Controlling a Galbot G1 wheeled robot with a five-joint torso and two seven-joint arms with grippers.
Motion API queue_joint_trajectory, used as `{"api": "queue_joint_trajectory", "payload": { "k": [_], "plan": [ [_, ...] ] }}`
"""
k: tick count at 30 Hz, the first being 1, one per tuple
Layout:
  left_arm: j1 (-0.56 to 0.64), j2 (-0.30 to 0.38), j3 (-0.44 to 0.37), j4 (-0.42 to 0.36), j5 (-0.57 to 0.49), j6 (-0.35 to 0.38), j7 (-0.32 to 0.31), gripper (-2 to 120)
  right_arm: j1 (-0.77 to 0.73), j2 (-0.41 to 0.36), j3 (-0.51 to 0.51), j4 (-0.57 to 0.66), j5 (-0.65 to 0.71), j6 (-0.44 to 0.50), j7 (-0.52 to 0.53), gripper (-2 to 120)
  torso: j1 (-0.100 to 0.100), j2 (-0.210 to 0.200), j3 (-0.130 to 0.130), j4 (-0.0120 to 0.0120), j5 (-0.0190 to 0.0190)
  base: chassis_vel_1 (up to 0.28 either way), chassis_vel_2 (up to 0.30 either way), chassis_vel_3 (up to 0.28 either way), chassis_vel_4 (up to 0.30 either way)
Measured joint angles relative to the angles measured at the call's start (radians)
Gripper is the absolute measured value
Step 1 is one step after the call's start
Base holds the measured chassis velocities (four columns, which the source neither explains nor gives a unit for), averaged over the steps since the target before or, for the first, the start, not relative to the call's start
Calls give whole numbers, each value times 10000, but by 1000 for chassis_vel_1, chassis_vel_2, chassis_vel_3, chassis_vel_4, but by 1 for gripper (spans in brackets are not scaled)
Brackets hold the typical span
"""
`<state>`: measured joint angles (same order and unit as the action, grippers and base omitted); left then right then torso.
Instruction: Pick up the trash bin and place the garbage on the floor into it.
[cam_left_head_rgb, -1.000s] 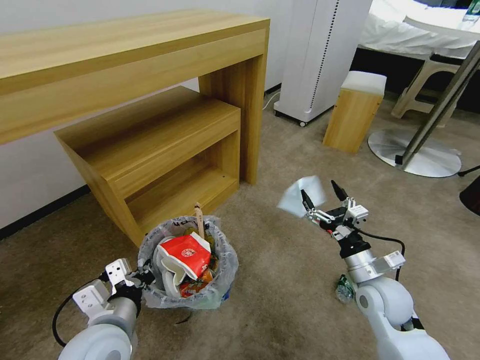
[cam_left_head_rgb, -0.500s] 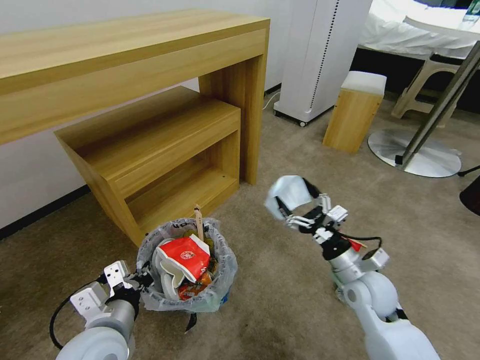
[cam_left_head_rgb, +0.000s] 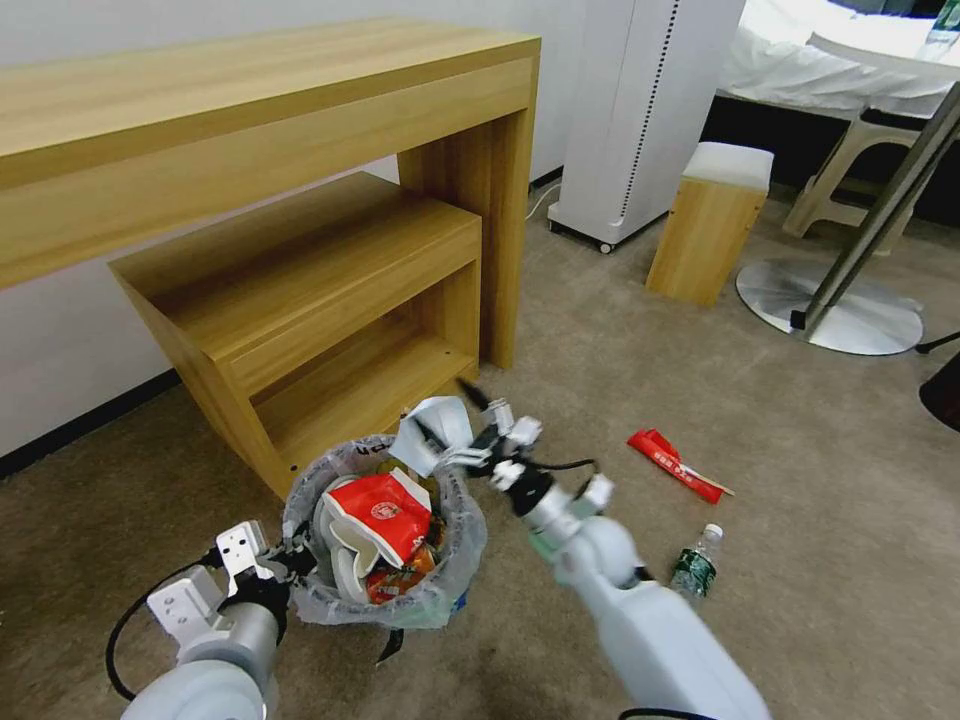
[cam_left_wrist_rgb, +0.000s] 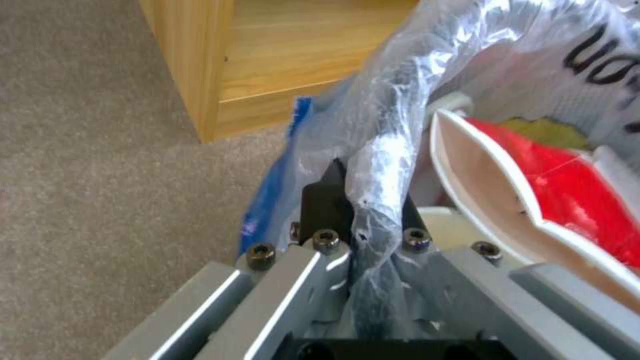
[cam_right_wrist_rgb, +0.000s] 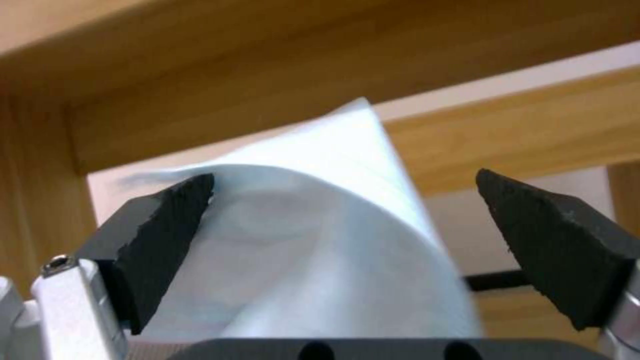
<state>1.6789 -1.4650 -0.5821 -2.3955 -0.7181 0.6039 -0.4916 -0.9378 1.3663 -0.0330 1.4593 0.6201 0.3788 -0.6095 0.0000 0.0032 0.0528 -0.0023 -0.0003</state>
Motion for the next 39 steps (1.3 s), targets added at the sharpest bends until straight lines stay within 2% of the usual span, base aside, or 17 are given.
{"api": "queue_joint_trajectory", "payload": {
  "k": [7,18,27,33,34,36,38,39],
  "plan": [
    [-39,-71,106,-8,60,2,13,1,-62,-44,-290,-169,-108,153,-155,100,0,0,-1,-1,3,0,0,0,0],
    [-202,-143,290,119,130,20,55,1,-442,-392,-166,300,-235,209,-564,100,0,0,-1,-2,3,0,0,0,0],
    [-279,-120,207,55,-54,80,152,1,-797,-1029,603,619,-1467,-162,-737,100,0,0,-1,0,6,0,0,0,0],
    [-298,-113,142,42,7,81,55,1,-1006,-1407,1092,955,-1564,-244,-609,100,0,0,-2,-1,-2,0,0,0,0],
    [-321,-124,162,38,17,73,55,1,-1063,-1447,1114,1081,-1560,-244,-623,100,0,0,-1,-5,3,0,0,0,0],
    [-320,-132,182,37,17,75,58,1,-1101,-1500,1158,1187,-1534,-245,-620,100,0,0,0,3,14,0,0,0,0],
    [-323,-154,233,41,27,82,62,1,-1198,-1727,1395,1458,-1518,-245,-621,100,0,-1,0,-1,-4,0,0,0,0],
    [-322,-158,241,42,30,85,63,1,-1231,-1802,1446,1539,-1500,-245,-622,100,0,0,-1,-1,6,0,0,0,0]
  ]
}}
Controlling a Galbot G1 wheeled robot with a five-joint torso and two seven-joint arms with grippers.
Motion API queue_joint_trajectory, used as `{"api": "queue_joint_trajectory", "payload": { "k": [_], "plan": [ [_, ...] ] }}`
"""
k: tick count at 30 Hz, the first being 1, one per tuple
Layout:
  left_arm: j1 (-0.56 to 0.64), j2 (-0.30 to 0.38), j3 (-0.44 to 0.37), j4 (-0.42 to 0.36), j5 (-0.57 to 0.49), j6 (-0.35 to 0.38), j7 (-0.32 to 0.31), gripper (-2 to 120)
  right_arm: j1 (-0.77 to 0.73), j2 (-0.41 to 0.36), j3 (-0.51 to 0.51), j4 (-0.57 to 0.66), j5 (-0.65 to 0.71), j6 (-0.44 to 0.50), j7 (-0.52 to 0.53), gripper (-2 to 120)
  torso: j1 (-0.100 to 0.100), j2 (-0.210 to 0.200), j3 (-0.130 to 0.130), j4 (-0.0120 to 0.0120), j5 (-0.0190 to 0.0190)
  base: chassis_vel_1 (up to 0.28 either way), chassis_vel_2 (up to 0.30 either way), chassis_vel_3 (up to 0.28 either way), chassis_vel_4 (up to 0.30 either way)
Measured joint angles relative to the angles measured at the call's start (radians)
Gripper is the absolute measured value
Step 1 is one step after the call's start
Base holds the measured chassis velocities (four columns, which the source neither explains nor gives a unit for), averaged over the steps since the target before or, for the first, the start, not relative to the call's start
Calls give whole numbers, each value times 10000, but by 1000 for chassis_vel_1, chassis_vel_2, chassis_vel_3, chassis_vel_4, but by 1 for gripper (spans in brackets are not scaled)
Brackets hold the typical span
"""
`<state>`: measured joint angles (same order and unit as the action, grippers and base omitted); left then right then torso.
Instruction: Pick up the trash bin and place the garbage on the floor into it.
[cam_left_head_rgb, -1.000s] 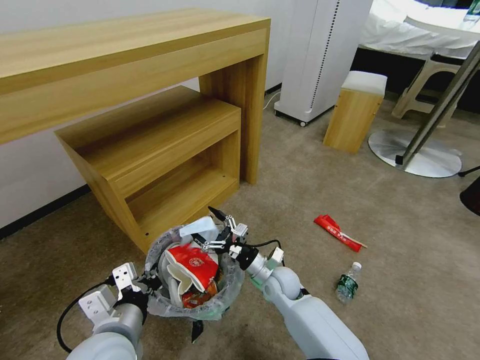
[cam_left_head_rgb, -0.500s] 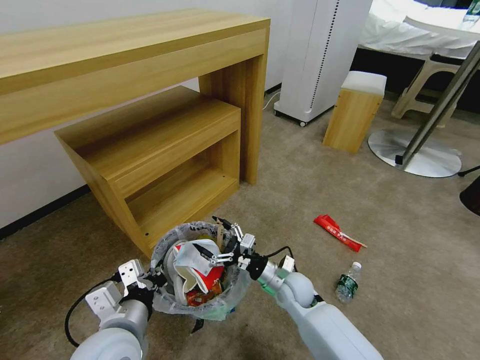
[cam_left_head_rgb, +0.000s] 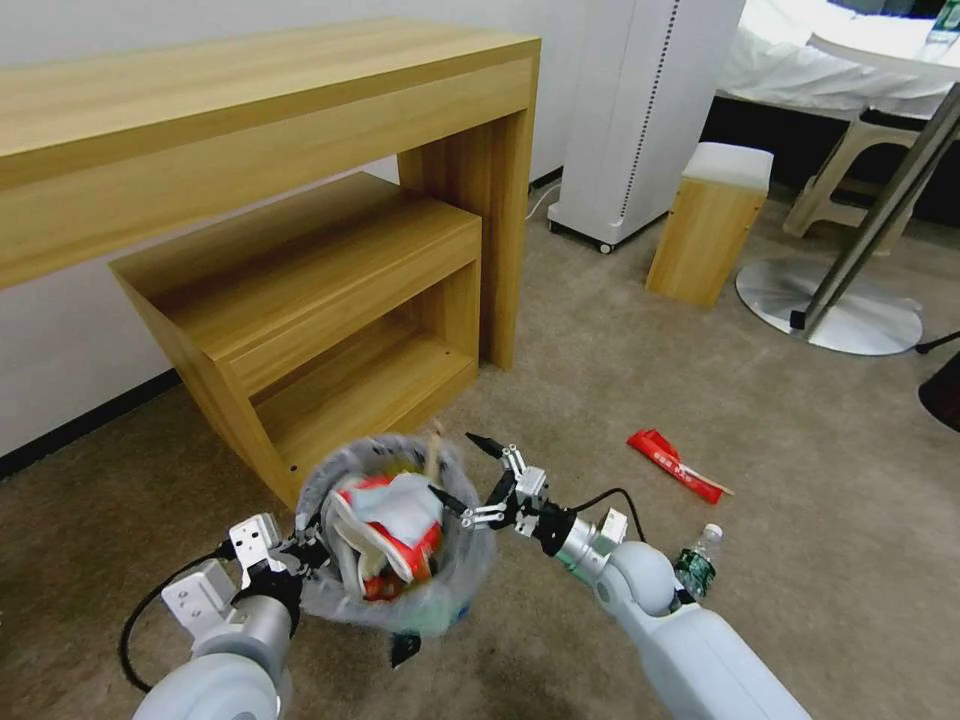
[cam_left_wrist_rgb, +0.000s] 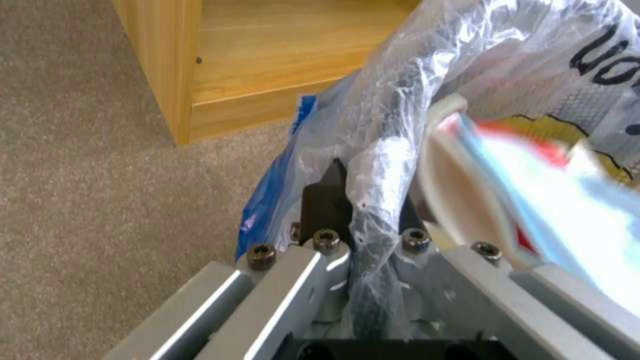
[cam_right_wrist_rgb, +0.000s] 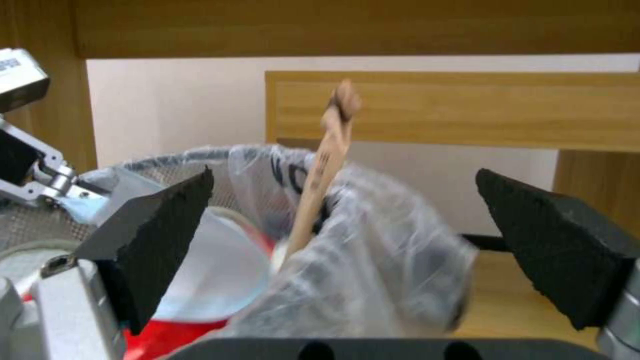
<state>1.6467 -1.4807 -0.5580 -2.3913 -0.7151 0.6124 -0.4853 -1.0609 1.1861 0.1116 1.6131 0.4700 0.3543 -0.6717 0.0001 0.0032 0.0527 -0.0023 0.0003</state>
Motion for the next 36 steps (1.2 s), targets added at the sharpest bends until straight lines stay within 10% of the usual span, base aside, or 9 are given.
{"api": "queue_joint_trajectory", "payload": {
  "k": [18,24,36],
  "plan": [
    [-38,42,-184,236,134,-31,13,1,-350,62,1424,1981,2965,151,-927,100,0,0,0,3,-4,0,0,0,0],
    [-148,167,-516,450,738,-490,310,1,-1824,640,4326,3202,-63,-1002,3952,100,0,0,0,-3,-6,0,0,0,0],
    [-317,165,-530,750,2325,-1205,384,1,-4160,1100,7788,4176,-1105,-1015,6868,100,0,0,-1,-2,-3,0,0,0,0]
  ]
}}
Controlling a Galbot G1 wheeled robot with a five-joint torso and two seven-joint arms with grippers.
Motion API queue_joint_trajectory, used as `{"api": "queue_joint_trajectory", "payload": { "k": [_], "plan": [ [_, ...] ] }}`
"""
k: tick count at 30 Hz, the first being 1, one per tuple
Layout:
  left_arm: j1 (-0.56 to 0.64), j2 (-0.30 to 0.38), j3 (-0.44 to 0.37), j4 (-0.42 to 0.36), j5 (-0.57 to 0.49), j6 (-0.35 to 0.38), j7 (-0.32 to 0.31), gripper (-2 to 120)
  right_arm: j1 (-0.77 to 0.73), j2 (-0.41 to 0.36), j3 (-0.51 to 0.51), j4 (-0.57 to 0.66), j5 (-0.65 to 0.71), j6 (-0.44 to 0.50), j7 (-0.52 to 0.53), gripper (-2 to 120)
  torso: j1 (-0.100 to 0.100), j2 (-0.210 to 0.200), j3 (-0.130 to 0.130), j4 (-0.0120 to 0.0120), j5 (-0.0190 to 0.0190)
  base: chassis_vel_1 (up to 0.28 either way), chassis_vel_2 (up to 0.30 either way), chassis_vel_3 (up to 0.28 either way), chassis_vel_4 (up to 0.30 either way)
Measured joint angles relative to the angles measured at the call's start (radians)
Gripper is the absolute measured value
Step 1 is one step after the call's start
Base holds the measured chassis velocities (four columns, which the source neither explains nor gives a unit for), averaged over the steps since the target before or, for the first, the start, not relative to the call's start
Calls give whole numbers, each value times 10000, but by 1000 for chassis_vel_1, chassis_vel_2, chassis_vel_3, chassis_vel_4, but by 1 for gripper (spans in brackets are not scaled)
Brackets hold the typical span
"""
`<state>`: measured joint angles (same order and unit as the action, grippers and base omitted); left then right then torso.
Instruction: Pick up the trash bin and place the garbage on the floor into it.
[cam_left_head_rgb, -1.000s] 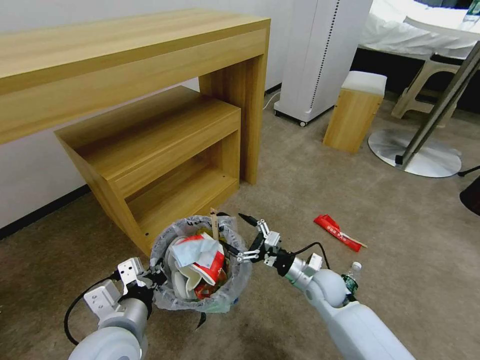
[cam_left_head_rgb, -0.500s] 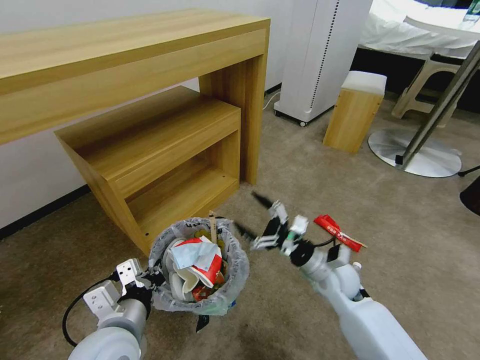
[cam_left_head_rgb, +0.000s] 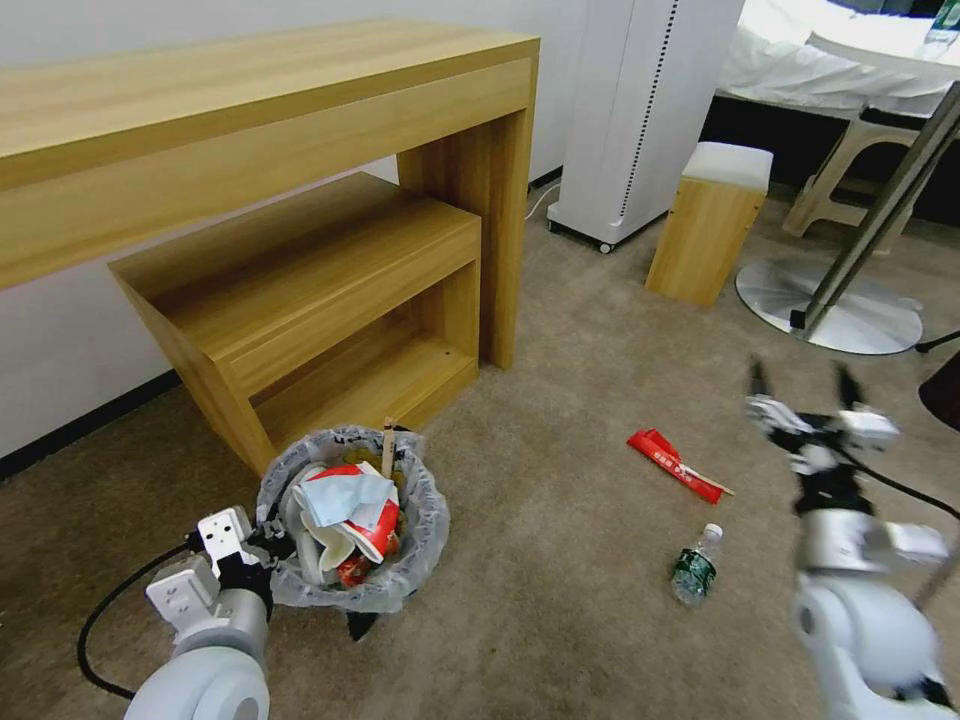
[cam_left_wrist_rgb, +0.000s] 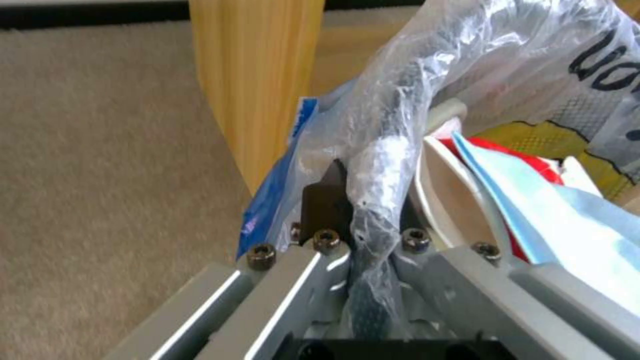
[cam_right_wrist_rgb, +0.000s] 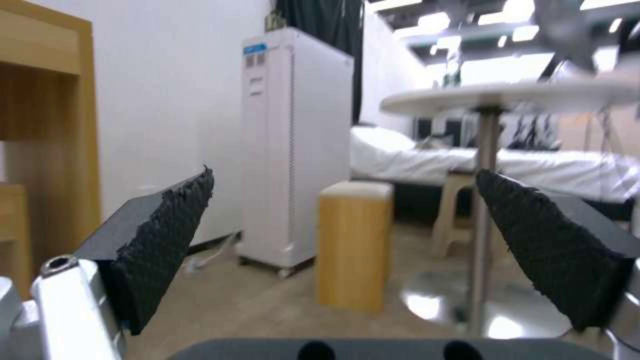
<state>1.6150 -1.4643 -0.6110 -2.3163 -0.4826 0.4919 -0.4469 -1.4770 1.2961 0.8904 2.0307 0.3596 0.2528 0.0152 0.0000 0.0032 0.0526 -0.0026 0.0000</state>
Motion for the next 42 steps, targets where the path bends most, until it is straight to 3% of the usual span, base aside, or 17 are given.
{"api": "queue_joint_trajectory", "payload": {
  "k": [10,38,42],
  "plan": [
    [63,-2,-91,88,257,-536,205,1,-207,281,515,-315,-493,767,-602,100,0,1,1,3,0,0,0,0,0],
    [210,-23,-65,164,390,-925,545,1,135,385,133,-704,-465,1191,-1138,100,-1,0,1,-3,-1,-20,-23,-24,-21],
    [210,-10,-91,179,374,-959,546,1,180,408,72,-739,-522,1187,-1115,100,-1,0,1,4,-1,0,0,0,0]
  ]
}}
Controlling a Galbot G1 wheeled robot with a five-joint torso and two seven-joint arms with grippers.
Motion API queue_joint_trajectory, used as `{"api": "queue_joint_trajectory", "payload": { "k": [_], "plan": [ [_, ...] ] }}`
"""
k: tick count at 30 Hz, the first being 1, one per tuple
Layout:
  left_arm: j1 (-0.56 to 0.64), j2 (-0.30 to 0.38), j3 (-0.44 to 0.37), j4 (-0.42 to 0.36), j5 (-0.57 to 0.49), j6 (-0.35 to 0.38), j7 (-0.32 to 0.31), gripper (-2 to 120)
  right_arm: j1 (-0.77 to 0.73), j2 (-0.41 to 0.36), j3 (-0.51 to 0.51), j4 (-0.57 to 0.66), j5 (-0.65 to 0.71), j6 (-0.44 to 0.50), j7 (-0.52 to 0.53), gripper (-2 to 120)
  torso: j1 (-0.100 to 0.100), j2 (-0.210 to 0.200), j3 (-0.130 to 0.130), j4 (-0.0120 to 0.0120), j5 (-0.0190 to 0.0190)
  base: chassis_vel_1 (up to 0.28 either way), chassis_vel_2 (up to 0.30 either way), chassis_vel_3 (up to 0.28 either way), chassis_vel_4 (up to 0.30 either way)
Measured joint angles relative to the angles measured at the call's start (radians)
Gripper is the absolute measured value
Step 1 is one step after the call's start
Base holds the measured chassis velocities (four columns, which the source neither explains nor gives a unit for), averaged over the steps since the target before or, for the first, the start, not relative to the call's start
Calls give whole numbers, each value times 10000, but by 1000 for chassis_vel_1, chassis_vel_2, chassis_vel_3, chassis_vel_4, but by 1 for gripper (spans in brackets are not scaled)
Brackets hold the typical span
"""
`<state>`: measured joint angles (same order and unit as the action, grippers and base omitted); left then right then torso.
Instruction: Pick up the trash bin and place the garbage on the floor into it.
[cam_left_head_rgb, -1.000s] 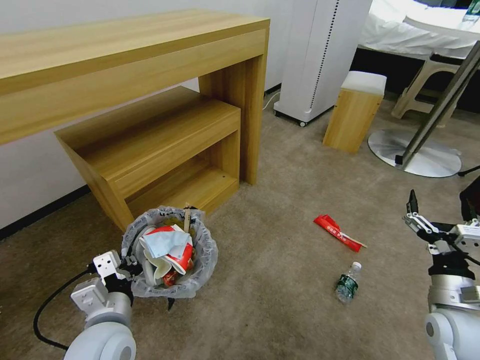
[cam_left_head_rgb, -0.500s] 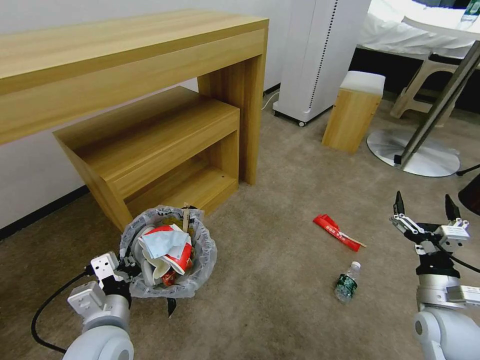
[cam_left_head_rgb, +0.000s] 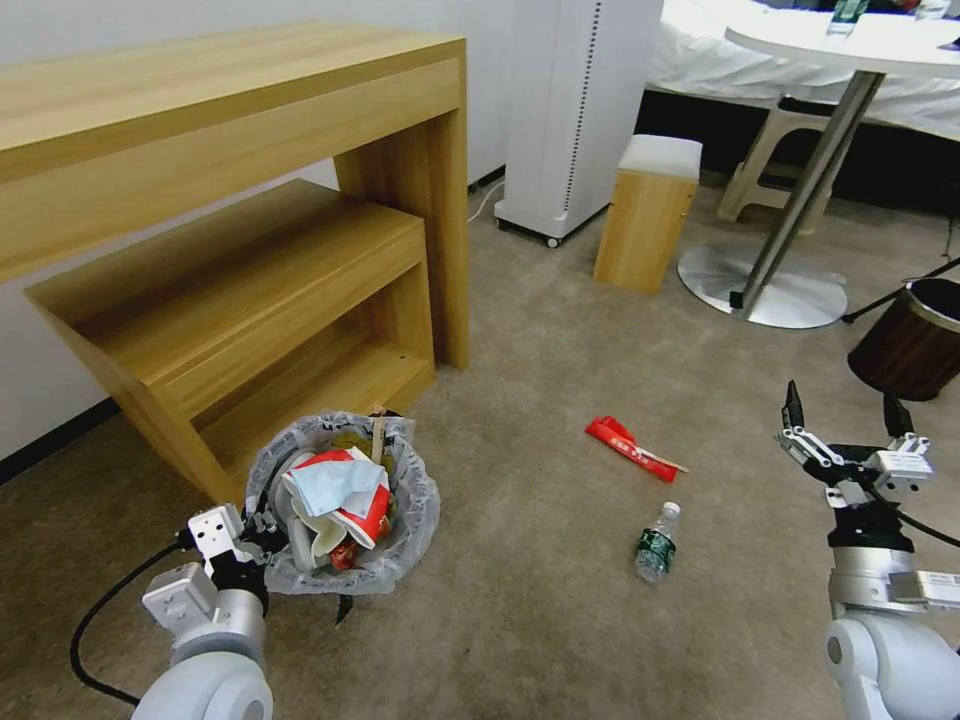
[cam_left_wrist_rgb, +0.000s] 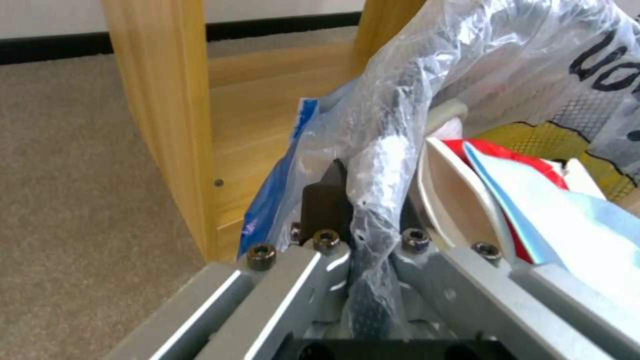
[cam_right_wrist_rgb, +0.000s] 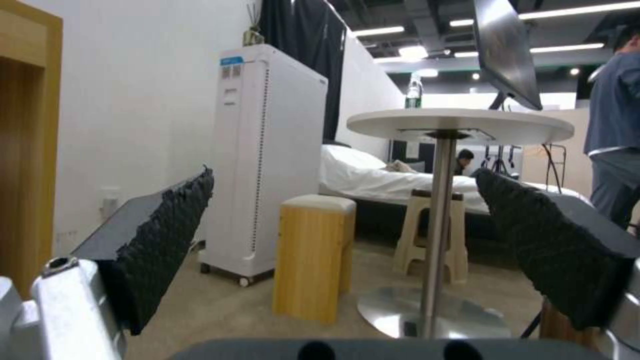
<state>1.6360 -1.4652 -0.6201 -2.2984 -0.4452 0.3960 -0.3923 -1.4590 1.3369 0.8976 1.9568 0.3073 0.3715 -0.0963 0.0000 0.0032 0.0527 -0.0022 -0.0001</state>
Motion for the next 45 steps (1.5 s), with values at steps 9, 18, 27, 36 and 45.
{"api": "queue_joint_trajectory", "payload": {
  "k": [9,18,27,36,45],
  "plan": [
    [53,75,-54,35,-113,-37,4,1,140,6,-84,-86,283,-27,-17,100,0,0,0,-1,0,0,0,0,0],
    [98,154,-87,-19,-171,-46,28,1,142,48,-169,-106,300,-19,-98,100,0,0,-1,-2,0,-30,36,34,-38],
    [134,171,-71,-34,-163,-67,48,1,115,31,-217,-60,302,13,17,100,1,0,3,-1,3,-203,194,190,-183],
    [232,20,103,-99,40,-75,55,1,-321,-402,-773,137,-394,-1433,1379,100,1,-1,-2,-2,3,-56,49,58,-60],
    [333,26,26,-105,-7,-127,57,1,-697,-1401,-1882,121,85,-5752,2570,100,0,0,-1,-2,1,7,-4,-4,6]
  ]
}}
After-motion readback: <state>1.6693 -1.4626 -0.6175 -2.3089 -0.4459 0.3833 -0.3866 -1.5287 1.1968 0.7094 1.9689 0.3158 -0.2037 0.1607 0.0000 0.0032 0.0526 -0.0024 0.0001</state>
